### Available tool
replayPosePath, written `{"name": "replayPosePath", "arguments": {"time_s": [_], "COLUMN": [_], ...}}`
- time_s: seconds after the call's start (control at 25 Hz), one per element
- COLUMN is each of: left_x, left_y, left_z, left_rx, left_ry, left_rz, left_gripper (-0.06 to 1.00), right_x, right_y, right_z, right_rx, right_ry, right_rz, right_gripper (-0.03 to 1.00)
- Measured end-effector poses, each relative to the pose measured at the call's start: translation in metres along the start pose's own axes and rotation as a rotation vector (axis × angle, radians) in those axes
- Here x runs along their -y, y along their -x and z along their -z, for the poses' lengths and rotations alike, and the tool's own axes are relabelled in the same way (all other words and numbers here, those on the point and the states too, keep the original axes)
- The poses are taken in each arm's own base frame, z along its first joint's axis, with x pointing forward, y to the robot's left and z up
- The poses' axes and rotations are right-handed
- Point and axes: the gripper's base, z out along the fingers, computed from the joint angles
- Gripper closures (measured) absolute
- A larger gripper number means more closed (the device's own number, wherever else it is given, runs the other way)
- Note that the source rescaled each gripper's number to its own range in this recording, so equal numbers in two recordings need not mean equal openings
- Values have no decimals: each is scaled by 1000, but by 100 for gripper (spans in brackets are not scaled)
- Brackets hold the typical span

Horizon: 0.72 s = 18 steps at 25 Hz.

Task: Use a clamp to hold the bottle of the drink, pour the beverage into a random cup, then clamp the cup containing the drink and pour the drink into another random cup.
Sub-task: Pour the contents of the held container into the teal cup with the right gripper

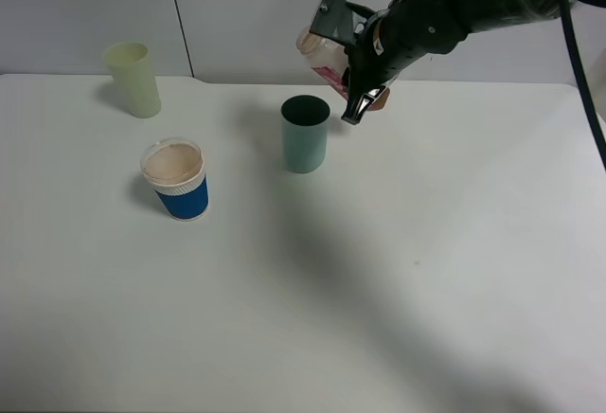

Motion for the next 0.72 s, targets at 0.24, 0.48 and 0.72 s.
{"name": "replayPosePath", "arguments": {"time_s": [0.24, 0.48, 0.72], "left_x": [0, 0, 0], "left_y": [0, 0, 0], "left_z": [0, 0, 0], "left_rx": [0, 0, 0], "left_ry": [0, 0, 0], "left_rz": [0, 0, 0], "left_gripper": [-5, -5, -5], "right_x": [-2, -9, -14], "right_y": [-3, 1, 6], "right_z": [1, 3, 5], "right_rx": [-65, -96, -107], "right_ry": [9, 18, 25], "right_rz": [52, 155, 192], "right_gripper": [97, 97, 97]}}
